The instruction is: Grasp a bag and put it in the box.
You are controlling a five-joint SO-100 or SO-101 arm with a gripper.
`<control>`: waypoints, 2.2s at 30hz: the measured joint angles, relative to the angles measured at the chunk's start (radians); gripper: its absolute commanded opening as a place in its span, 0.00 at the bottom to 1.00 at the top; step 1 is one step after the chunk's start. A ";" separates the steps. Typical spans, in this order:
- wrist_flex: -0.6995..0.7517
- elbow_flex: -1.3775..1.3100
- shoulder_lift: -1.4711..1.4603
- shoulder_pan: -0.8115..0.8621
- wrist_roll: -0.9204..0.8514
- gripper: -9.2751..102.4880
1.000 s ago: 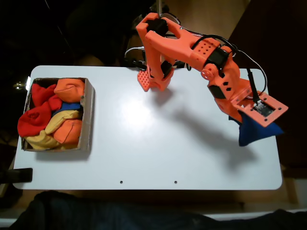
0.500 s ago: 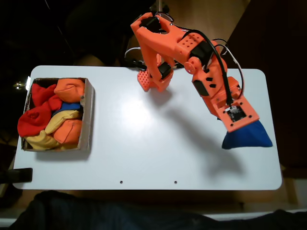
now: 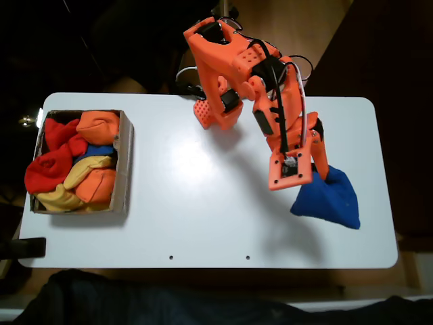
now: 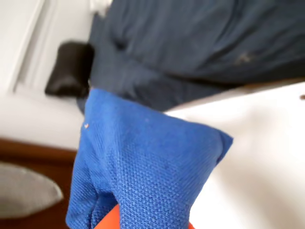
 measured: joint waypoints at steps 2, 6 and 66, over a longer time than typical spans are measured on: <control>0.000 0.000 0.006 0.014 0.021 0.08; 0.003 0.000 0.012 0.038 0.044 0.08; 0.413 -0.341 0.164 0.514 0.350 0.08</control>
